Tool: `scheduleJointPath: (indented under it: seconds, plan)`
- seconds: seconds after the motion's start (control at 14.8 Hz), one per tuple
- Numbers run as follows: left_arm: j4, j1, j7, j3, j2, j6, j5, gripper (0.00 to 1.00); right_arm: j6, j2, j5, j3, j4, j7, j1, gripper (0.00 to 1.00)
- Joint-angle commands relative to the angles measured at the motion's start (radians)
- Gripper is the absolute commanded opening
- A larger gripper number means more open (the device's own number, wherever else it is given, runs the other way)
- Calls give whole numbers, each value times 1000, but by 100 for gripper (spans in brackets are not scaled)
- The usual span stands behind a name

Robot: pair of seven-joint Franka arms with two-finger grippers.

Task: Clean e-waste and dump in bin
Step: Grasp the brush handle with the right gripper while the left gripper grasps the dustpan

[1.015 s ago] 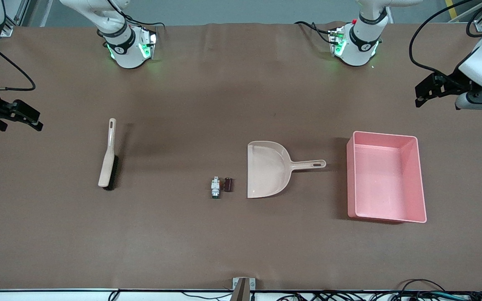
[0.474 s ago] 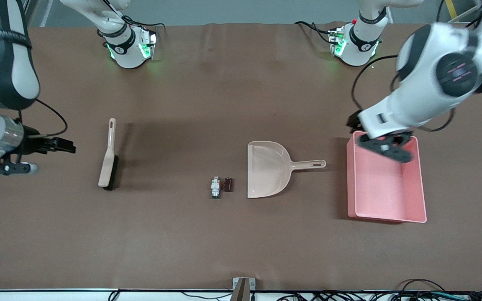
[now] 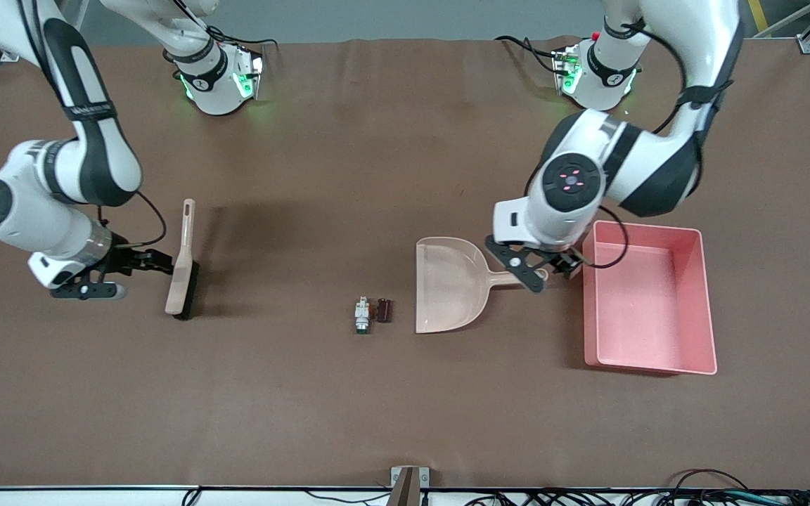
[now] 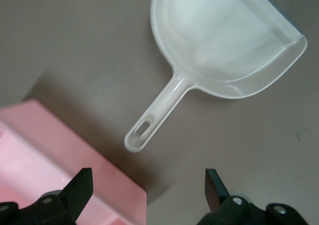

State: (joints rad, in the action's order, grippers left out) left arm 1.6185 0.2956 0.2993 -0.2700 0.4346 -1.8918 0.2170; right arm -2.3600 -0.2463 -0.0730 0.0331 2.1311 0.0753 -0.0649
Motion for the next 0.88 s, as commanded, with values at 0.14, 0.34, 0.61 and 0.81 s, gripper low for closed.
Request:
scheduleJointPath:
  seconds: [0.14,0.34,0.61,0.81]
  plan:
    - [-23,22,220,-3,102,-102,59,95,-145,-60,-10,2,67,-22,25,100]
    - [-5,43,271,-3,121,-111,140,93,-185,-90,-5,1,67,-20,27,100]
    - [29,42,325,-3,150,-216,171,90,-206,-117,-1,-1,67,-20,25,100]
    - [30,45,342,-3,182,-237,195,89,-202,-123,2,-2,67,-14,25,81]
